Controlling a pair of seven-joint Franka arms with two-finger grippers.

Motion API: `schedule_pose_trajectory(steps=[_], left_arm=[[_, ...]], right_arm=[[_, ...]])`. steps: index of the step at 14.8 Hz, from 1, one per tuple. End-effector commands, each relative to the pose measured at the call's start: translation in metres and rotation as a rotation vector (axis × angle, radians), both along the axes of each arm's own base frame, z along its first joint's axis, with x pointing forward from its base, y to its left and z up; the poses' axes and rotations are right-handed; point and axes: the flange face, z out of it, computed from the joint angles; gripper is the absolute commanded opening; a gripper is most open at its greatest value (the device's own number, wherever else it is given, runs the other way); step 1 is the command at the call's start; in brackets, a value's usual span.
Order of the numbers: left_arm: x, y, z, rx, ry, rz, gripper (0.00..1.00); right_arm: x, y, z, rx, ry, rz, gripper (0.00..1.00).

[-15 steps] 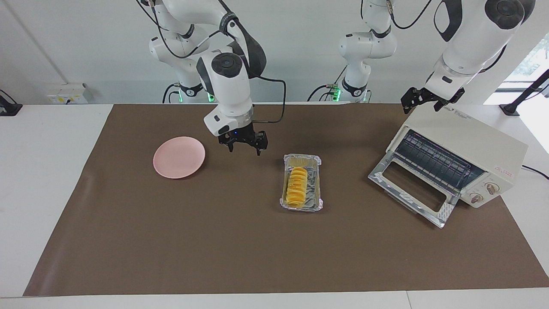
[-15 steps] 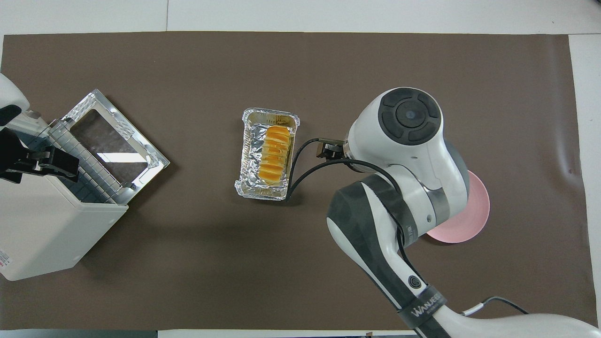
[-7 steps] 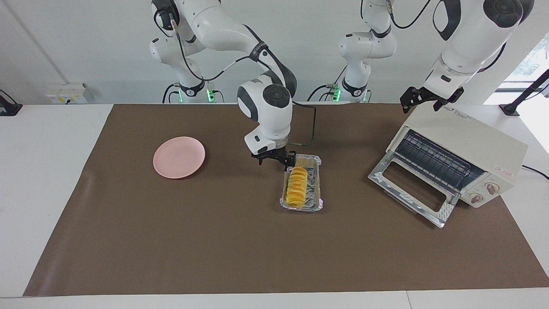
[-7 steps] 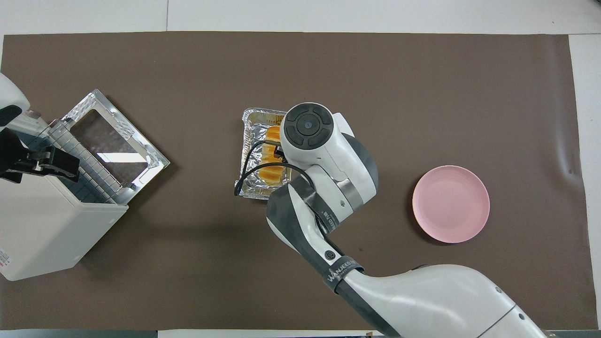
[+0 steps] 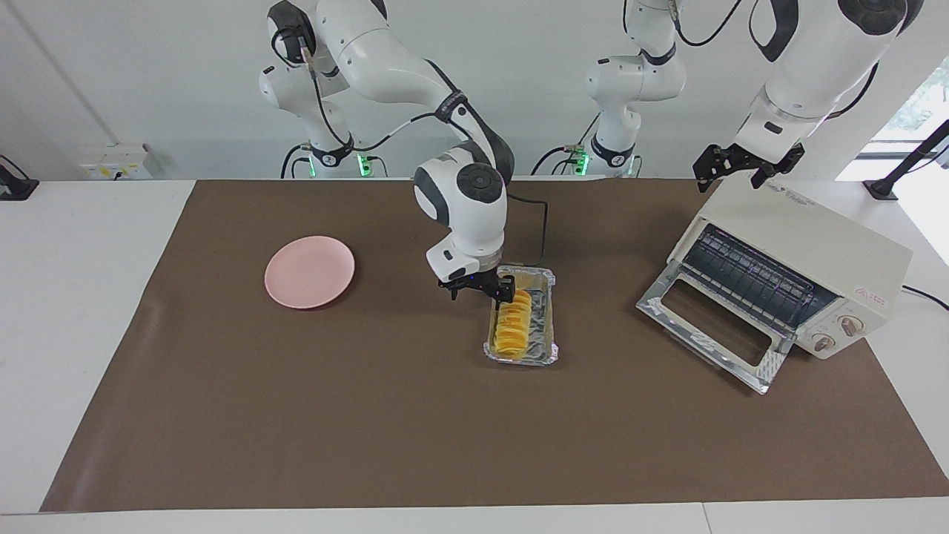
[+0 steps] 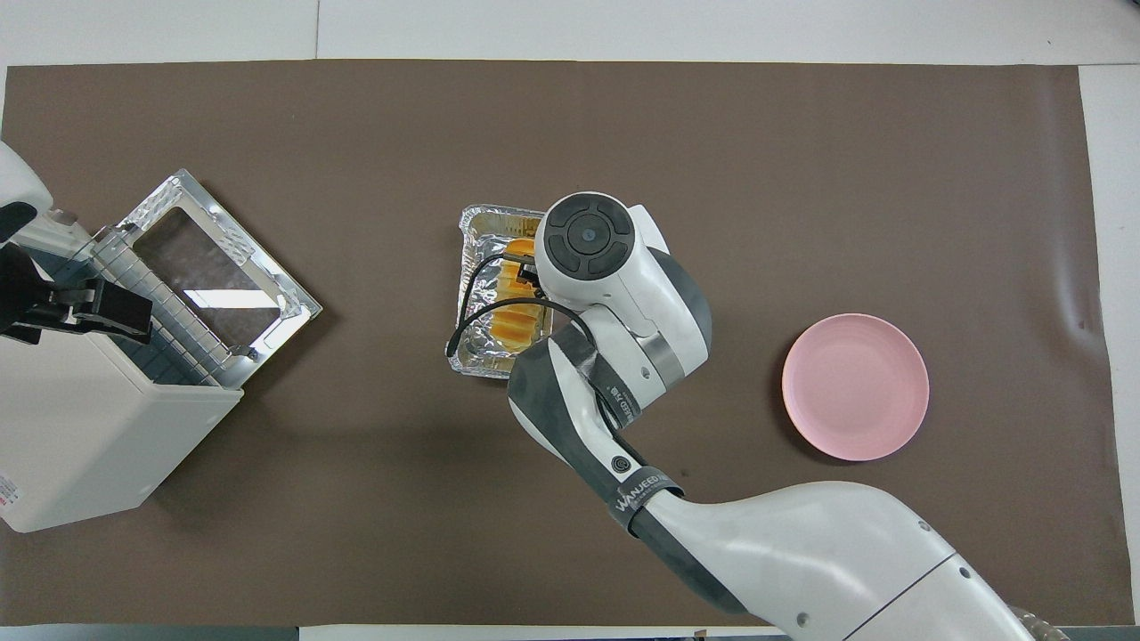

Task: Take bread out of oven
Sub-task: 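Grasp the foil tray edge with the right gripper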

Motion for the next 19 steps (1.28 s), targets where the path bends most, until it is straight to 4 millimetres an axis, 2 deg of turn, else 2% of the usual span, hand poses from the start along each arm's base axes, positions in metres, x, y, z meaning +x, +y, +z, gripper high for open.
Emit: schedule_pose_trajectory(steps=[1, 3, 5, 6, 7, 8, 10, 14, 17, 19], left_arm=[[-0.002, -0.002, 0.001, -0.044, -0.048, -0.004, 1.00], [-0.002, -0.004, -0.001, -0.051, -0.043, -0.004, 1.00], [-0.004, -0.006, -0.003, -0.049, -0.032, -0.013, 1.00], [-0.006, -0.008, -0.002, -0.049, -0.034, -0.016, 1.00], [-0.005, -0.008, 0.000, -0.050, -0.044, -0.016, 1.00], [-0.005, -0.007, 0.000, -0.050, -0.043, -0.018, 1.00], [-0.004, -0.006, 0.000, -0.050, -0.043, -0.010, 1.00], [-0.004, 0.005, 0.000, -0.049, -0.039, 0.013, 1.00], [-0.004, 0.004, 0.000, -0.049, -0.040, 0.012, 1.00], [-0.004, 0.004, 0.000, -0.049, -0.040, 0.012, 1.00]], right_arm=[[-0.002, 0.005, -0.026, -0.030, -0.017, 0.051, 1.00], [-0.008, 0.001, -0.039, -0.064, -0.001, 0.120, 1.00], [-0.009, 0.001, -0.039, -0.071, 0.006, 0.169, 1.00], [-0.010, 0.002, -0.039, -0.073, 0.006, 0.176, 0.86], [-0.013, 0.008, -0.037, -0.069, 0.003, 0.185, 0.40], [-0.013, 0.009, -0.036, -0.066, 0.000, 0.185, 0.00], [-0.017, 0.019, -0.032, -0.055, -0.012, 0.196, 0.00], [-0.015, 0.020, -0.029, -0.052, -0.017, 0.216, 0.00], [-0.013, 0.013, -0.028, -0.061, 0.002, 0.253, 0.00], [-0.005, 0.005, -0.014, -0.068, 0.021, 0.236, 0.00]])
